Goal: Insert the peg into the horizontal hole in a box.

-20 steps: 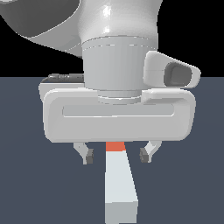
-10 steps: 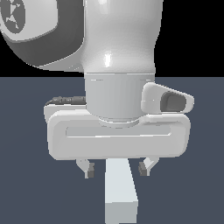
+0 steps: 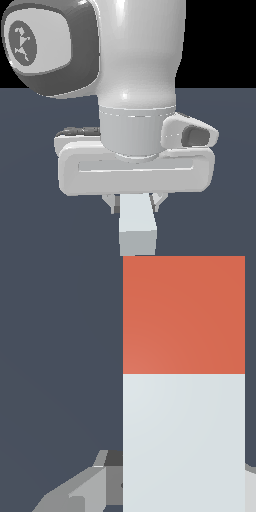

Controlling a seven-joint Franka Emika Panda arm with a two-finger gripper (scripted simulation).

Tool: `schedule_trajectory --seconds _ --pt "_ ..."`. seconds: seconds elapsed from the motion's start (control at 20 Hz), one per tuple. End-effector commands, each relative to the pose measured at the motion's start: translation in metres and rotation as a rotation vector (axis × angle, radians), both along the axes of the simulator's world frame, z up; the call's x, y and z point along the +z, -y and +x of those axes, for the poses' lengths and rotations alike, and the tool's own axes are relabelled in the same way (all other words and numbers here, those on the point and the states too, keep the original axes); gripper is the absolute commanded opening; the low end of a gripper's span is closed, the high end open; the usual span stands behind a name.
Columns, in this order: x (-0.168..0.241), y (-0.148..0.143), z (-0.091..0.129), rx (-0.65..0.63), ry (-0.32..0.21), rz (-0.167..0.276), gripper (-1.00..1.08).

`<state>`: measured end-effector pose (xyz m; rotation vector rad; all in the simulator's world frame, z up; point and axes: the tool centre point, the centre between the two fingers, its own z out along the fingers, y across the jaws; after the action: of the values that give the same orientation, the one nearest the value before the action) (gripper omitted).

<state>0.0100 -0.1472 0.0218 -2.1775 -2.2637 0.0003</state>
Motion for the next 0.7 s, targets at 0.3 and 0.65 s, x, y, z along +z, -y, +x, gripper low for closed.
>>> schedule_trajectory --seconds 0.3,0.65 --pt "0.0 0.0 0.0 0.0 0.001 0.0 -1.0" --pt "0.008 -0.016 0.004 0.005 0.0 0.0 -1.0"
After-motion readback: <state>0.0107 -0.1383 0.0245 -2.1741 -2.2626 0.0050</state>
